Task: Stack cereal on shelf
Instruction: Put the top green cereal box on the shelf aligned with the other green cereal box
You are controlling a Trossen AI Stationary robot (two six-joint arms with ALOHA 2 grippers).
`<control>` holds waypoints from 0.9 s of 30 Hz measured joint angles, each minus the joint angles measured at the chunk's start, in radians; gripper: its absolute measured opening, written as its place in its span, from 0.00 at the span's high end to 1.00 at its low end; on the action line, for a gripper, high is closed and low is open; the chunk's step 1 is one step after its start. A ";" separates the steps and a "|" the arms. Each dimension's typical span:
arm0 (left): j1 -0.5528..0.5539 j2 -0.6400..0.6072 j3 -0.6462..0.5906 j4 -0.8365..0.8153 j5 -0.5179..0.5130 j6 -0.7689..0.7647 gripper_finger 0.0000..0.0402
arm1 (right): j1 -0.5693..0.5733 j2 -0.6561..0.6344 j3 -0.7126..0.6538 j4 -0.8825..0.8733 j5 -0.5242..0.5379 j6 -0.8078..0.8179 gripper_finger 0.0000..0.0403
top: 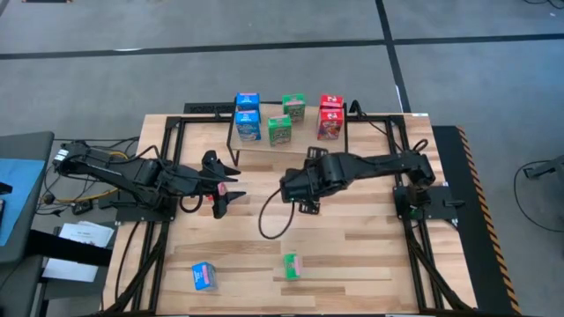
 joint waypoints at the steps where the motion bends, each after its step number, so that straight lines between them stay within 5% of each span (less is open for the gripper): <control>1: 0.000 0.000 0.000 0.000 0.000 0.000 0.25 | 0.005 -0.004 -0.001 -0.010 0.019 0.021 0.38; 8: 0.000 0.000 0.000 -0.005 -0.001 0.000 0.25 | 0.025 -0.237 -0.311 0.132 0.050 0.073 0.38; 13: 0.000 0.000 0.000 -0.007 -0.017 0.000 0.25 | -0.007 -0.543 -0.760 0.620 0.044 0.085 0.38; 17: 0.000 -0.001 0.000 -0.004 -0.025 0.000 0.25 | -0.048 -0.702 -1.007 1.083 -0.067 0.068 0.38; 22: 0.000 0.001 0.001 0.004 -0.030 0.000 0.25 | -0.052 -0.741 -1.100 1.346 -0.111 0.049 0.38; 27: 0.000 0.001 0.001 0.001 -0.030 -0.006 0.25 | -0.050 -0.625 -1.107 1.525 -0.115 -0.005 0.38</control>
